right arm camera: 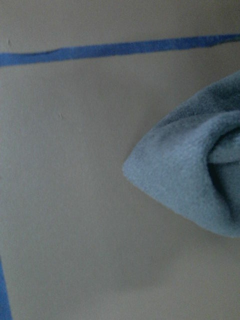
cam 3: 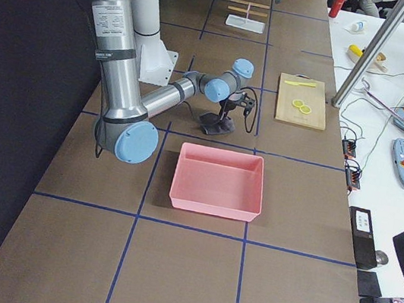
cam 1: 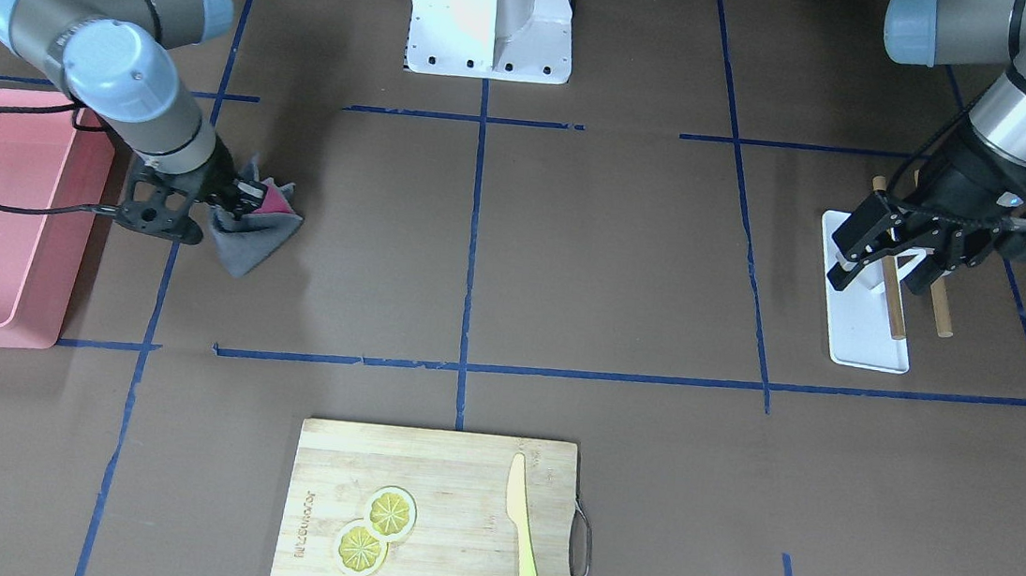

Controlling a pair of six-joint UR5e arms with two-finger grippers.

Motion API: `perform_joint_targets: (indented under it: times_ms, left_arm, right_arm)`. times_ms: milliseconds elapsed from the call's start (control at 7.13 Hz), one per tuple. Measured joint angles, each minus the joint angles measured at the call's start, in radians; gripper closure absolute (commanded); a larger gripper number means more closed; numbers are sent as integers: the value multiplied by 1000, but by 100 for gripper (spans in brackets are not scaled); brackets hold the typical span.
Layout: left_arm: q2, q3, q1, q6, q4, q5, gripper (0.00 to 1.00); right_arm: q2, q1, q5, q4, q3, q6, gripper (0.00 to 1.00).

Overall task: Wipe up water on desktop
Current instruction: 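Wipe the towel back and forth on the table with the right gripper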

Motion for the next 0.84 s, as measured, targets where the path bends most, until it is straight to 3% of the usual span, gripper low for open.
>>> perform_joint_targets:
  times_ms: [280,841]
  left_arm:
    - [1,1,-3,2,0,0,0]
    - [1,3,-6,3,0,-1,0]
  right_arm:
    - [76,-57,-18,-19,-24,29,100]
    - [414,-167,-40,-36,-208,269,99]
